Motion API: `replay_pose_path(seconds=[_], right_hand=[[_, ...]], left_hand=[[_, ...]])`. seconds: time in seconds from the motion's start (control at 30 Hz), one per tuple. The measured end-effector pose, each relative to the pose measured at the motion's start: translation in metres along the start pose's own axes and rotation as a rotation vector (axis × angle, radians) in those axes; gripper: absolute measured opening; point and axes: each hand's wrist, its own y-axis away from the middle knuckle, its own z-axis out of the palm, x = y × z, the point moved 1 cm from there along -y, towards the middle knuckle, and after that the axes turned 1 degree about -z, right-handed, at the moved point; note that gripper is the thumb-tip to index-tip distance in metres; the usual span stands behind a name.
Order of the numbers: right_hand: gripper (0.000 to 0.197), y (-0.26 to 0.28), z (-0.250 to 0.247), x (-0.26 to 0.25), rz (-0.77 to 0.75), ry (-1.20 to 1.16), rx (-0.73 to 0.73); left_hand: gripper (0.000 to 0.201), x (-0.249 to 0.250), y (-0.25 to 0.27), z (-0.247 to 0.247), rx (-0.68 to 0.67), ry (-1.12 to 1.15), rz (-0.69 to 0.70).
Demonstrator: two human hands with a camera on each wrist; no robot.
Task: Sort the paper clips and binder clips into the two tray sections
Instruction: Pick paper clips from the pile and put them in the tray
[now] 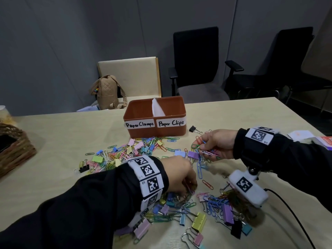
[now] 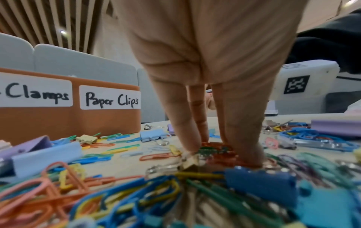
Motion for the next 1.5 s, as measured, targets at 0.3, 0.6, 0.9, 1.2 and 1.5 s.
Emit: replay_pose_path(seconds=[0.3, 0.6, 0.9, 1.2, 1.5], right_hand=[[0.028, 0.006, 0.004, 0.002, -0.02, 0.061, 0.008], [0.015, 0.012, -0.002, -0.01, -0.022, -0.108, -0.036], [0.018, -0.002, 0.01, -0.033, -0.071, -0.043, -0.097], [0.007, -0.018, 0.015, -0.086, -0.162, -0.16, -0.013], [0.028, -0.062, 0.031, -0.134, -0.34, -0.456, 0.349]], left_hand=[[0.018, 0.017, -0.007, 0.002, 0.007, -0.184, -0.029], [0.01, -0.038, 0.011, -0.018, 0.102, 0.906, -0.29], [0.009, -0.082, 0.022, -0.049, 0.388, 1.34, -0.371], [0.009, -0.103, 0.008, -0.079, 0.735, 1.26, -0.488], [0.021, -0.104, -0.024, -0.113, 0.934, 1.356, -0.623]])
